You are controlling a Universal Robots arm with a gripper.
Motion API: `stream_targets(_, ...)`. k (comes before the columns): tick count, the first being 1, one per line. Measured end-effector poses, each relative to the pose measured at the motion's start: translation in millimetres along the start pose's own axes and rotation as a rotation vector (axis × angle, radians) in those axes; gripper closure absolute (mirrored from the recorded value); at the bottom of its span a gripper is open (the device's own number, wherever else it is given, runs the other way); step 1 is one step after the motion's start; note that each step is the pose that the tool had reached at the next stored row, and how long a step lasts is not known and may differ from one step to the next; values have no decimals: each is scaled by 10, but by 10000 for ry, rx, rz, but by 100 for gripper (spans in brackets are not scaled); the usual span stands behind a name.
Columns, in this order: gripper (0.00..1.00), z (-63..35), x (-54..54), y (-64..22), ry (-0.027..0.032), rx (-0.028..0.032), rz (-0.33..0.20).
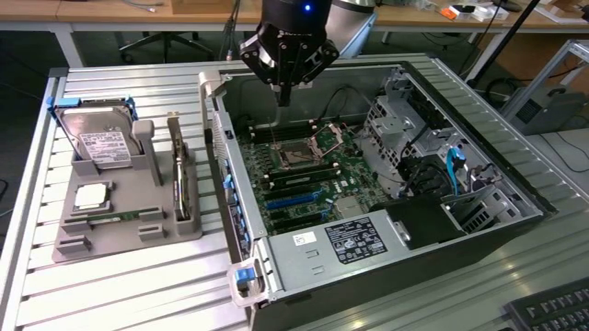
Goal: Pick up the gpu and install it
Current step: 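Reach for the gpu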
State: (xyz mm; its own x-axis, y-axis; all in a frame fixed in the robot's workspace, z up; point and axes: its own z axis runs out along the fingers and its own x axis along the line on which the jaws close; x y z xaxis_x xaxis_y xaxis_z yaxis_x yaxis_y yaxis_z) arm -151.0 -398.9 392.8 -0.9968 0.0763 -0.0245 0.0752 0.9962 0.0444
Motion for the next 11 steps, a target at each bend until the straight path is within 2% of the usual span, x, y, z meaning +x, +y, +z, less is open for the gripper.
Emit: stream_targets(11,89,-1,41,-3,0,0,0)
